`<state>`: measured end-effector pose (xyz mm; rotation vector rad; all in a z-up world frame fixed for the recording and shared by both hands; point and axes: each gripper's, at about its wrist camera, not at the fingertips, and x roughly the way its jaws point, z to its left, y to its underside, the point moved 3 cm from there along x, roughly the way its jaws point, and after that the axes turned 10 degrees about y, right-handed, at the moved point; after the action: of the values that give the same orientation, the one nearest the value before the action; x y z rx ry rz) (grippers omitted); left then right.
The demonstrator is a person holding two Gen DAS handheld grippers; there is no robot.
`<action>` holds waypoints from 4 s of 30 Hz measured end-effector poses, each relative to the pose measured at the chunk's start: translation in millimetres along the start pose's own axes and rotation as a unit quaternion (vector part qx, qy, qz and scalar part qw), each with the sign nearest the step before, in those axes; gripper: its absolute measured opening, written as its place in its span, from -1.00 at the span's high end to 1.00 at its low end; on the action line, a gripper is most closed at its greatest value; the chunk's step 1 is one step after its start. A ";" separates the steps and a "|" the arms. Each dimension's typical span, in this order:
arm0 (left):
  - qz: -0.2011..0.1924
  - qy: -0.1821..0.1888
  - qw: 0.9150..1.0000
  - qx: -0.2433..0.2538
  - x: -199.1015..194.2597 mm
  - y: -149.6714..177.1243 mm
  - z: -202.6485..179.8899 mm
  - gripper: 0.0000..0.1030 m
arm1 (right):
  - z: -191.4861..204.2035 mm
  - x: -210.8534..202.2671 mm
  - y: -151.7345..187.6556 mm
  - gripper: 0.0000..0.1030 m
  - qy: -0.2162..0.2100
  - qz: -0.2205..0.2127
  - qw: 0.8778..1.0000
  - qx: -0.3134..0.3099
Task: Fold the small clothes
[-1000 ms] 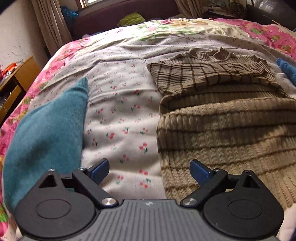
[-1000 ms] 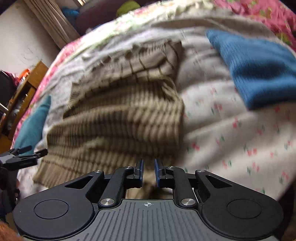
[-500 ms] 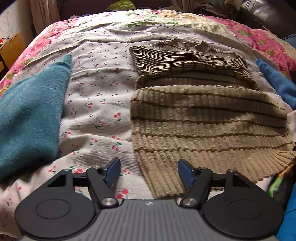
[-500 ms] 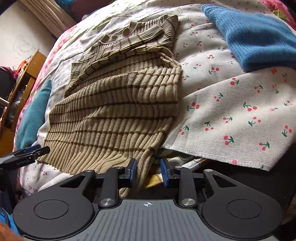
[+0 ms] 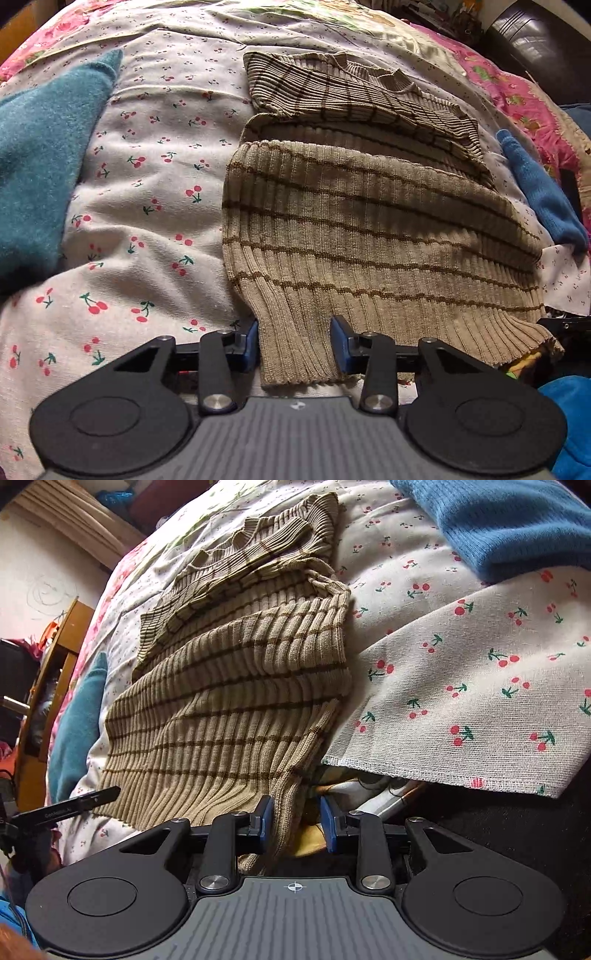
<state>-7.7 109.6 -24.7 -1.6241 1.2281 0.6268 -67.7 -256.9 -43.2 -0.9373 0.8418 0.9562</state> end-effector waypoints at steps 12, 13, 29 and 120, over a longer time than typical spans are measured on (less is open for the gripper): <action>-0.005 0.063 0.996 -0.059 -3.4 6.8 0.8 0.56 | 4.9 -8.3 3.3 0.88 -0.068 -0.013 0.997 0.024; -0.011 0.067 0.996 -0.064 -4.8 7.3 1.4 0.57 | 4.8 -10.2 2.8 0.88 -0.076 -0.017 0.996 0.031; -0.161 0.215 0.958 -0.097 -30.2 -124.7 -1.8 0.60 | 34.6 -46.0 -147.3 0.89 -0.206 -0.195 0.952 0.115; -0.206 -0.018 0.978 -0.013 84.2 -238.6 58.5 0.10 | 15.8 109.7 -279.2 0.90 0.069 -0.214 0.974 0.009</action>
<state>251.1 132.2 -25.9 -1.8130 0.8216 0.4074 230.6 -287.9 -61.0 -1.1233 0.7217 0.5157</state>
